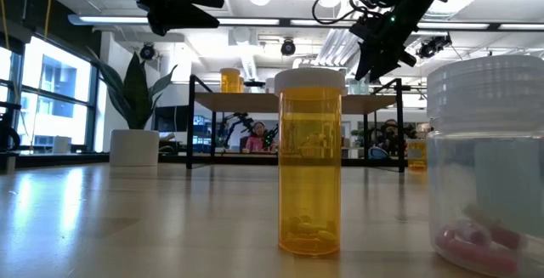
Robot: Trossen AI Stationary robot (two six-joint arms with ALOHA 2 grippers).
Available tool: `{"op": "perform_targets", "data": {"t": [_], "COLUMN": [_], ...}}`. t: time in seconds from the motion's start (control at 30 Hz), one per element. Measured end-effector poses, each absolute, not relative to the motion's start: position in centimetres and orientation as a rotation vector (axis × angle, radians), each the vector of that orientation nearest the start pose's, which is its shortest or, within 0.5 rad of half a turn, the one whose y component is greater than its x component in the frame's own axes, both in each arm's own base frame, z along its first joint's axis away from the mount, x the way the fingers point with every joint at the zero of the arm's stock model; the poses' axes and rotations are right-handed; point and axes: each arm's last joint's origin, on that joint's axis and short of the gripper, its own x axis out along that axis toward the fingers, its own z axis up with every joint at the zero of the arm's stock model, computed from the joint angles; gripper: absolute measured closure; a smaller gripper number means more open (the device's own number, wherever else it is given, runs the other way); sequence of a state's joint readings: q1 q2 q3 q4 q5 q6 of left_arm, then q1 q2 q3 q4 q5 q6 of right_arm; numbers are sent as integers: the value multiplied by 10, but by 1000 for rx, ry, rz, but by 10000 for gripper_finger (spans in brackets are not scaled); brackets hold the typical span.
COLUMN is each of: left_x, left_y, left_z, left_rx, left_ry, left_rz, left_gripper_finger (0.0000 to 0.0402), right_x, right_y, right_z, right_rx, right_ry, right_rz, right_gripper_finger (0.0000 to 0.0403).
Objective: Pick and place medicine bottles onto shelf by color
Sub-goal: Put the top green pill bottle aligned with the other green pill bottle on the shelf, then put the left transparent pill bottle aligned with the other transparent pill bottle on the shelf
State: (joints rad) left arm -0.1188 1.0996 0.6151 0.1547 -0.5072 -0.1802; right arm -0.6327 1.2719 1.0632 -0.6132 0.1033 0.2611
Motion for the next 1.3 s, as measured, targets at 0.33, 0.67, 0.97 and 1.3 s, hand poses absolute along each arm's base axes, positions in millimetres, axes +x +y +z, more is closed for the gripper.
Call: {"op": "perform_targets", "data": {"t": [0.33, 0.67, 0.97, 1.3], "left_x": [233, 233, 233, 233], "left_y": [-14, -14, -14, -14], "left_z": [248, 248, 248, 248], "left_rx": [-74, -74, -74, -74], "left_ry": [280, 280, 280, 280], "left_rz": [412, 412, 412, 412], "left_gripper_finger": [133, 133, 133, 133], "right_x": [209, 206, 197, 193], "right_y": [-157, -155, -140, -88], "right_z": [294, 335, 362, 326], "right_rx": [449, 420, 400, 387], "right_ry": [699, 684, 775, 914], "right_rz": [-803, -798, -758, -608], "right_gripper_finger": [197, 197, 197, 197]}}
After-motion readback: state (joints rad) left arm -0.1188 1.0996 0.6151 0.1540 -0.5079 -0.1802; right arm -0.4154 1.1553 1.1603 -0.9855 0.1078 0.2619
